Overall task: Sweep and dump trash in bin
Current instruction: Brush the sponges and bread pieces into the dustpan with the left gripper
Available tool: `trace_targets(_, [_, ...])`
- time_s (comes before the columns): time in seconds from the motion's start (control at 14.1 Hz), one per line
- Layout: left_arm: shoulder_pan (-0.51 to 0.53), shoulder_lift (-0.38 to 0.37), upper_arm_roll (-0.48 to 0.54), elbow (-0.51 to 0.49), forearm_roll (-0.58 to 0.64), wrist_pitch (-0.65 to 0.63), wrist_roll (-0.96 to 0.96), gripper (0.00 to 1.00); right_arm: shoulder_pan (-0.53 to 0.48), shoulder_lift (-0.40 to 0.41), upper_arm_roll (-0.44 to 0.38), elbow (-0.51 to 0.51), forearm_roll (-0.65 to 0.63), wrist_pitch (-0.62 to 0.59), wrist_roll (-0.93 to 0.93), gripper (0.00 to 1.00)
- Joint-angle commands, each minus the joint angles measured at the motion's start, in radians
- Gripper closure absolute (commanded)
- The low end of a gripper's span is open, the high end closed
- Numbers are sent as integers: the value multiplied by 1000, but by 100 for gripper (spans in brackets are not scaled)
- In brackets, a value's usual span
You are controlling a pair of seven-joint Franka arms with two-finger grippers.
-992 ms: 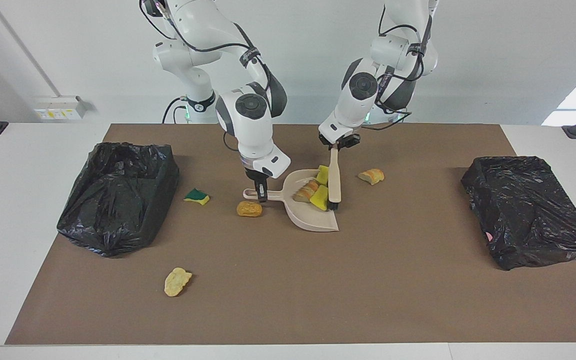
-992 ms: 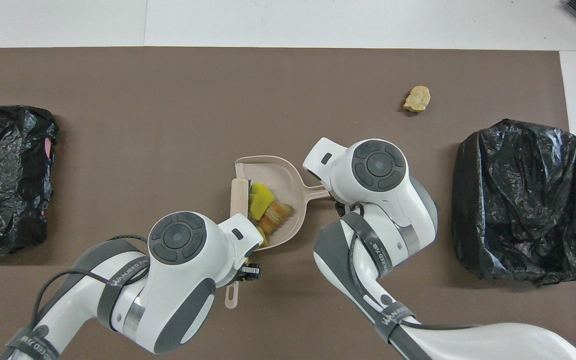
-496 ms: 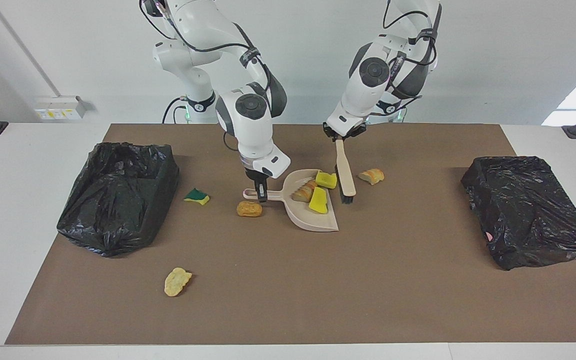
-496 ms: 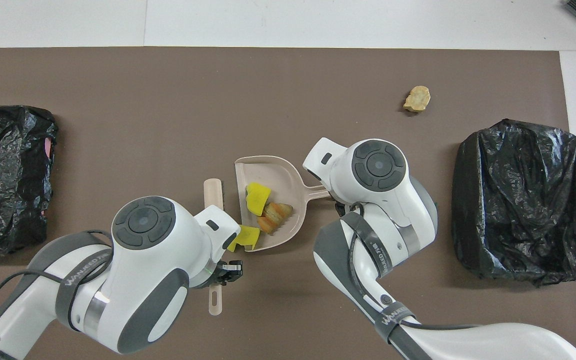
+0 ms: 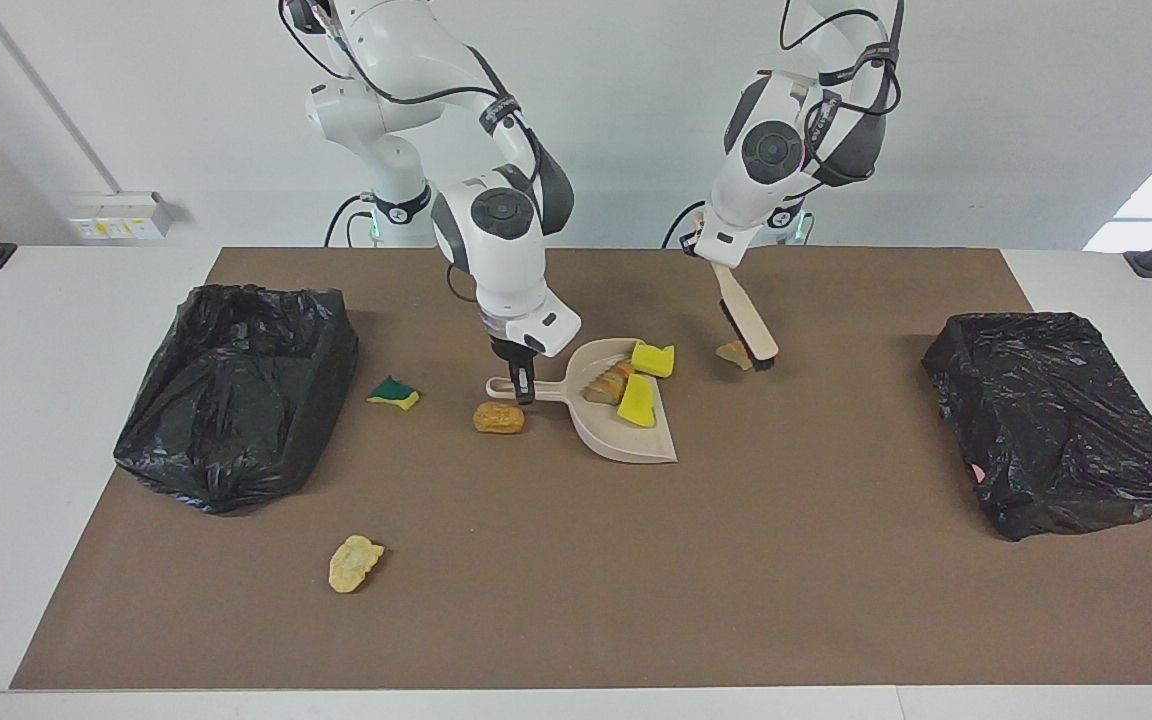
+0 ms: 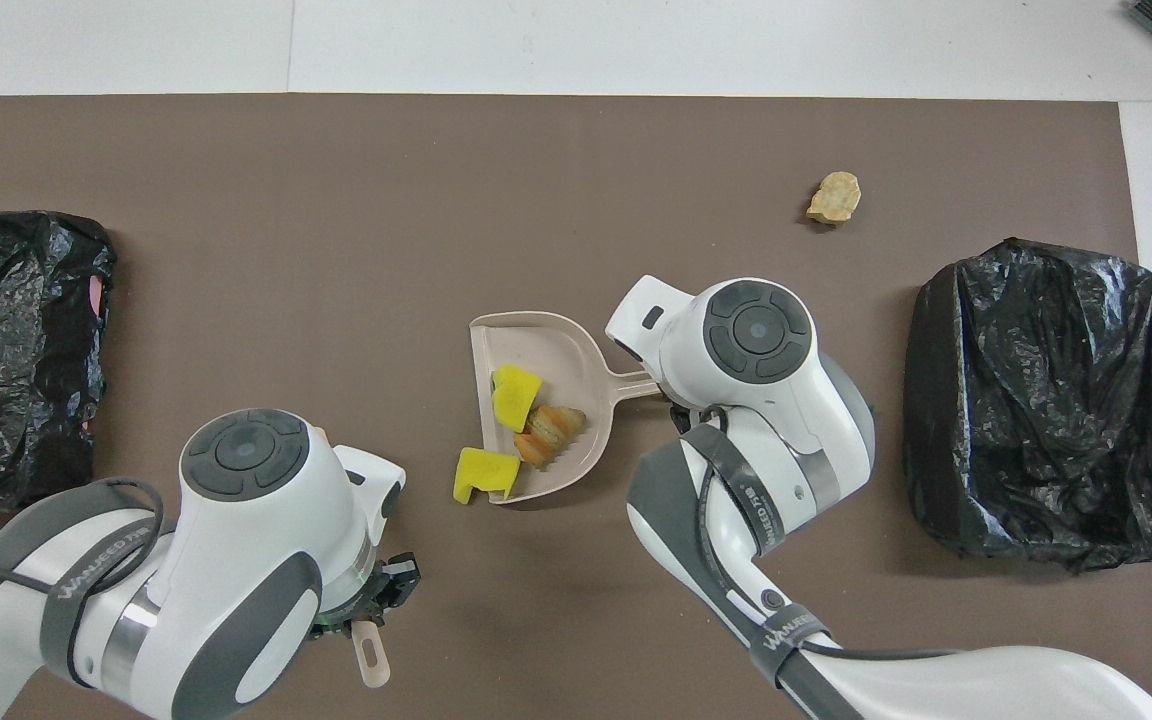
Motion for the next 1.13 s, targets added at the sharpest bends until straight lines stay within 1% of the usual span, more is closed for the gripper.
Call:
trace_targets(0.0, [53, -84, -7, -91, 31, -23, -64, 100, -1, -5, 5, -20, 1, 18, 11, 100])
trace_targets(0.21, [82, -96, -7, -174, 37, -3, -71, 100, 0, -9, 5, -30, 1, 20, 11, 100])
trace_targets(0.28, [79, -96, -7, -181, 37, 10, -62, 100, 0, -9, 5, -31, 0, 22, 11, 100])
trace_targets(0.43, [64, -80, -12, -185, 35, 94, -65, 100, 0, -11, 5, -31, 1, 20, 11, 100])
trace_targets(0.57, [6, -38, -12, -200, 8, 197, -67, 100, 0, -11, 5, -31, 0, 20, 13, 100])
trace_targets(0.78, [-71, 63, -12, -192, -63, 370, -62, 100, 0, -11, 5, -31, 0, 19, 13, 100])
trace_targets(0.85, [-83, 72, -13, -186, -78, 415, -59, 100, 2, -11, 5, -31, 1, 17, 13, 100])
trace_targets(0.99, [-85, 111, -16, -137, -118, 441, 0, 100, 0, -11, 5, -31, 0, 17, 13, 100])
trace_targets(1.06, [-88, 118, -18, -128, -130, 464, 52, 100, 0, -11, 5, -31, 1, 15, 13, 100])
